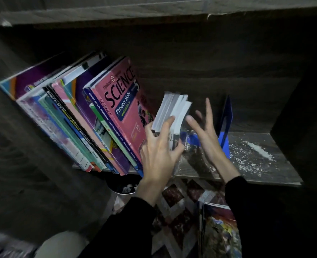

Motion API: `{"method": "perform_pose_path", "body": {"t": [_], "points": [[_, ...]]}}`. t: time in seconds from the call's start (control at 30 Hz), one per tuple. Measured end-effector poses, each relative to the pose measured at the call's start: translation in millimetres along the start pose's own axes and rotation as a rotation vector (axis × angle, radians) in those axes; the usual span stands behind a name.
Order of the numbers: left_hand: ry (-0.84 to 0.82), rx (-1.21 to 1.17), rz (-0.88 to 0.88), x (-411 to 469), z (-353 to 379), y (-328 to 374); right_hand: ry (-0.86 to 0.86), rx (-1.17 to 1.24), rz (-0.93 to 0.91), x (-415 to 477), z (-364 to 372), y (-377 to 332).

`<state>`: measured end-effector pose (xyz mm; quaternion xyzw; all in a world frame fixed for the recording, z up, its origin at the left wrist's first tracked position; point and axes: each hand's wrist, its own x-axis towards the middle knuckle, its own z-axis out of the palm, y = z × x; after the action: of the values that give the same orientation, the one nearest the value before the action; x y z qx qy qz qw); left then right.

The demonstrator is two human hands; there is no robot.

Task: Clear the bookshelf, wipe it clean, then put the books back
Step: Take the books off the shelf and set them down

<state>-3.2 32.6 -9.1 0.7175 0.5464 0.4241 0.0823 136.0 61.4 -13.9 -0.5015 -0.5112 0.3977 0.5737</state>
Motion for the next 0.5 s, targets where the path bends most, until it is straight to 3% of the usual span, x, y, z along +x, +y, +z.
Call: {"method": "perform_pose_path", "body": {"t": [0.2, 0.3, 0.4, 0.5], "points": [[0.098, -0.075, 0.117, -40.5, -22.6, -19.0, -0.521, 0.055, 0.043, 38.6, -1.3, -21.4], [0.156, -0.069, 0.087, -46.7, -30.4, -33.1, -0.806, 0.097, 0.045, 43.4, -1.0, -19.2], [0.192, -0.095, 0.036, -46.4, -34.7, -38.7, -0.892, 0.131, 0.069, 47.0, 11.3, -17.8], [0.213, -0.145, -0.043, -40.0, -38.9, -40.4, -0.829, 0.163, 0.048, 48.4, 25.5, -15.9]]}}
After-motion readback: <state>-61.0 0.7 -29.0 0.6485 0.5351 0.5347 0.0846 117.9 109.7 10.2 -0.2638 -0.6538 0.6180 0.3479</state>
